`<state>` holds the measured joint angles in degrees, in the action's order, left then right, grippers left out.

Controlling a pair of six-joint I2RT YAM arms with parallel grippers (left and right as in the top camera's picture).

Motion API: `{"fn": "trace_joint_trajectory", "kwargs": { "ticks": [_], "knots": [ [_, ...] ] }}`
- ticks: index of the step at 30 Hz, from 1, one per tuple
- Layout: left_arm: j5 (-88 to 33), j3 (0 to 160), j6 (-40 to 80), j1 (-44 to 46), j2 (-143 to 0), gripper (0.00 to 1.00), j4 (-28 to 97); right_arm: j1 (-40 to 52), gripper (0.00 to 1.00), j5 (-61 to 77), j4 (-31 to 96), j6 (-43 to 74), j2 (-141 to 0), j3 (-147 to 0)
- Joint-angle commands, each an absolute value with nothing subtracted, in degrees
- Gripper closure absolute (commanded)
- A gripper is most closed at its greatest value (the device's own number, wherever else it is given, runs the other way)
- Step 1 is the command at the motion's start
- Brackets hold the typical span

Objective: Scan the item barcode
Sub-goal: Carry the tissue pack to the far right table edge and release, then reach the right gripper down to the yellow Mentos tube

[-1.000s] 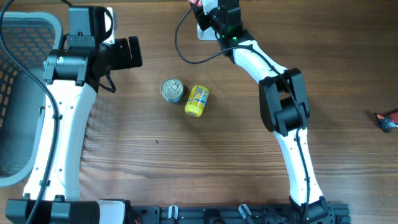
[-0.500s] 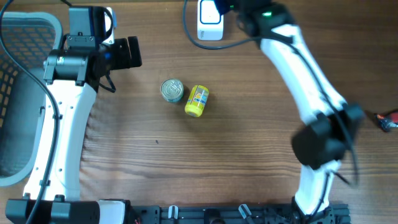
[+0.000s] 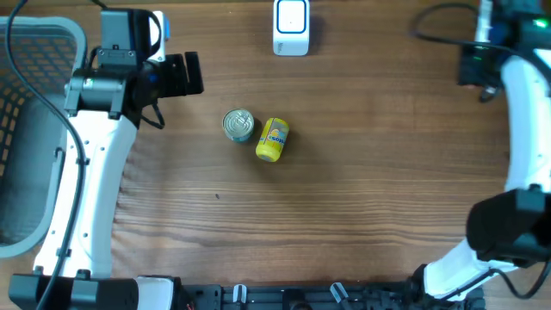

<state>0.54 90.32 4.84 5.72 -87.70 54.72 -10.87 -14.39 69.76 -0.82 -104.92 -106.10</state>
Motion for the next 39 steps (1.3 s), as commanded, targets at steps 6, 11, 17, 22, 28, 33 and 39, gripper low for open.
{"fn": "trace_joint_trajectory", "kwargs": {
  "ticks": [6,11,17,22,28,33,39],
  "knots": [
    [-1.21,90.00,4.75,8.80,-88.09,0.00,53.87,-33.10,0.34,-3.73,43.57,5.10,-106.59,-80.31],
    [-1.21,90.00,4.75,8.80,-88.09,0.00,53.84,-41.69,0.00,-2.81,34.48,9.13,-107.81,-73.95],
    [0.03,90.00,4.75,8.80,-87.66,0.00,53.71,-43.42,0.00,4.54,34.70,8.91,-107.42,-74.06],
    [-0.19,90.00,4.71,8.80,-81.93,0.00,50.17,-39.92,0.00,15.53,36.56,3.42,-101.19,-75.37],
    [-0.14,90.00,1.69,8.80,-72.88,0.00,48.64,-25.63,0.00,13.13,37.67,6.11,-86.28,-75.37],
    [1.23,89.97,0.23,8.78,-64.84,0.00,52.60,-7.05,0.00,13.39,45.15,-4.03,-78.72,-75.37],
    [3.55,89.93,0.45,8.78,-55.72,0.00,55.81,9.19,0.00,29.04,53.54,-20.82,-82.85,-75.35]
  ]
}}
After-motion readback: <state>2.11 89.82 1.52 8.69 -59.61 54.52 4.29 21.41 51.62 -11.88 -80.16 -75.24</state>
